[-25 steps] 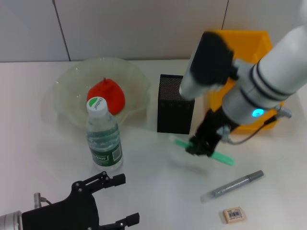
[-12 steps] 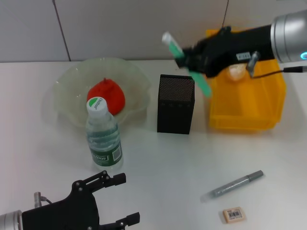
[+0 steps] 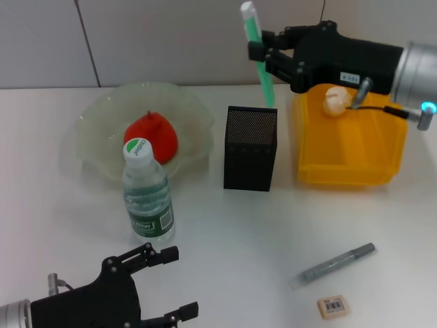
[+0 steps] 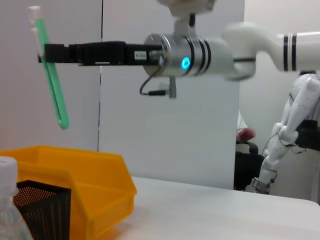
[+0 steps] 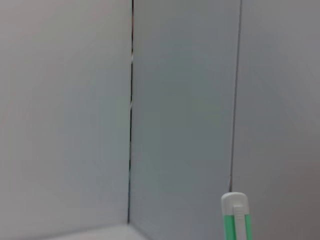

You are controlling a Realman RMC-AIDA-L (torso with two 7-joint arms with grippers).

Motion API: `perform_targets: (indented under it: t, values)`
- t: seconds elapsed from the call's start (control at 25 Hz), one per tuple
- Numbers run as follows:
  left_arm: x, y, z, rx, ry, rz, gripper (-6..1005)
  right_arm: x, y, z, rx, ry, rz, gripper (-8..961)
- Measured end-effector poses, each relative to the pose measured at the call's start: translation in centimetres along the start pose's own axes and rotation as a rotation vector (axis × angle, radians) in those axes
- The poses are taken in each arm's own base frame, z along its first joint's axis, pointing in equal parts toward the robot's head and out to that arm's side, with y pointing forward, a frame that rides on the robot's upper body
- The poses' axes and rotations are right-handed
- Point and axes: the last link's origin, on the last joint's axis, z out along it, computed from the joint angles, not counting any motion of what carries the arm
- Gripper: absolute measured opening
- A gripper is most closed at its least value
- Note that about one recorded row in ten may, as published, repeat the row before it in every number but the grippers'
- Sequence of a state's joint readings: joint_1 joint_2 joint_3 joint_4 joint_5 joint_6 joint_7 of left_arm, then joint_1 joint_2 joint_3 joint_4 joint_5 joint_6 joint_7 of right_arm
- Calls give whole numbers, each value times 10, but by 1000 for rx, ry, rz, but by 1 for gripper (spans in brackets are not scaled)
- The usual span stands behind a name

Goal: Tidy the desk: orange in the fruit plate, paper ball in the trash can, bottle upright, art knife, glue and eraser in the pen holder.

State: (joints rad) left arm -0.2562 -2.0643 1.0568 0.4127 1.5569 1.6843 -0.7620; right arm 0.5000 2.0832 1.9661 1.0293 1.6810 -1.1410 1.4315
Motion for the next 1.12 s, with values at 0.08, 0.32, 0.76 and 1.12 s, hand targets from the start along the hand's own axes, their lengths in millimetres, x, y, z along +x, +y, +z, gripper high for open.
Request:
perform_targets:
  t: [0.08,0.32,0.76,1.12]
  values:
    - [0,0,-1,2,-1,-3,826,13,2,-3,14,-43,-25,181]
    - [-1,0,0,3,-4,-3,827,43,3,-4,64,-85,-12,183]
    - [-1,0,0,1,-7,-2,827,73,6,10,90,-37,14,186]
    - [-1,0,0,1,-7,0,826,85,4,15,118,23,31,189]
